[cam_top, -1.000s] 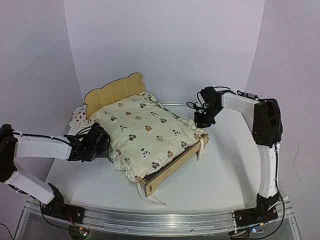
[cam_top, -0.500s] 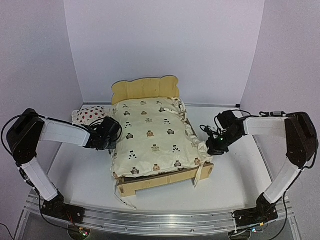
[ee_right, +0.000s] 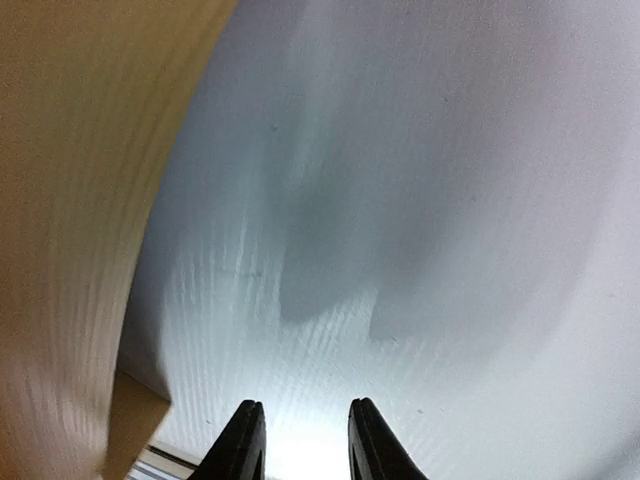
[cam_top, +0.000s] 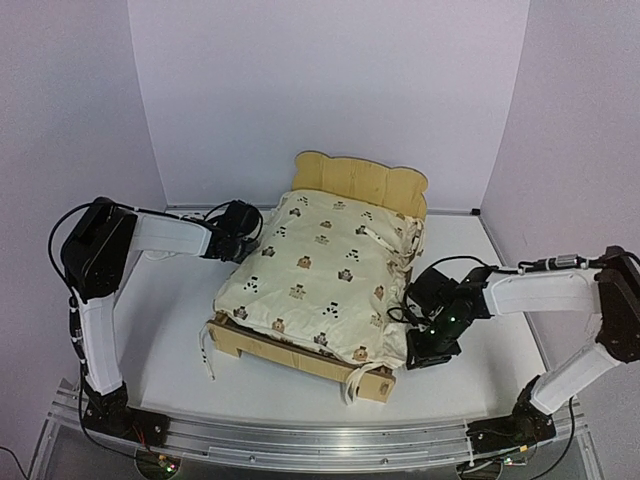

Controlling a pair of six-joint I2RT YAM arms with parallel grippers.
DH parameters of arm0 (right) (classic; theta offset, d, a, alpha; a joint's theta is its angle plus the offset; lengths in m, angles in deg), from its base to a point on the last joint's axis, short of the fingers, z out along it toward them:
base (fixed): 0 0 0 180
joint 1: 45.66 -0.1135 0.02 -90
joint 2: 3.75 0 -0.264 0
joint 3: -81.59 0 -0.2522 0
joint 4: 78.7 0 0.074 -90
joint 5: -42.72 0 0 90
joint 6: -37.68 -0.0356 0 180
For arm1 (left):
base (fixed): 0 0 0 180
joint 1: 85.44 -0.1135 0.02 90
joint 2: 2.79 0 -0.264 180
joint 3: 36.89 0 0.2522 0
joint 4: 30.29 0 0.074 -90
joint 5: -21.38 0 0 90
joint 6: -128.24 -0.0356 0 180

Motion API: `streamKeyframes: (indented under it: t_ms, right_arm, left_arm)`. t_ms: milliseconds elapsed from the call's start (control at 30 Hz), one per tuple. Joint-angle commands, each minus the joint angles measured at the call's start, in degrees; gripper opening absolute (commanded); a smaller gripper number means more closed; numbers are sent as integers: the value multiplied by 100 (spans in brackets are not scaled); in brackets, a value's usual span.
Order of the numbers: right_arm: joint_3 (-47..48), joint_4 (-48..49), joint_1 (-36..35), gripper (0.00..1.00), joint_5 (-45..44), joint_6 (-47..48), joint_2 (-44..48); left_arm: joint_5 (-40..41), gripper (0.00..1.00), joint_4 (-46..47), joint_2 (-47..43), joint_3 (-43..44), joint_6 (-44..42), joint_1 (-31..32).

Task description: Set up the pet bed

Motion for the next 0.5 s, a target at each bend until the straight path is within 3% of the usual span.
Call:
streamKeyframes:
  t_ms: [0,100,167,300,467]
  right_arm:
    - [675,126,-409,43,-1618,1589,904]
    - [638,114,-356,78,-3091,2195,1389]
    - [657,443,-161,95,-3304,2545,1639]
    - [859,1254,760,98,-2502,3216,1912]
    - [1798,1664,1503,98,-1846,4292,1238]
  left_arm:
    - [-711,57,647,-232,-225,-90,251]
    - [-806,60,804,-653,-668,-97,107]
    - [-843,61,813,-874,-874,-111,105]
    - [-732,69,728,-1341,-1152,-61,106]
    - [-540,84,363,-1994,-1430,280,110]
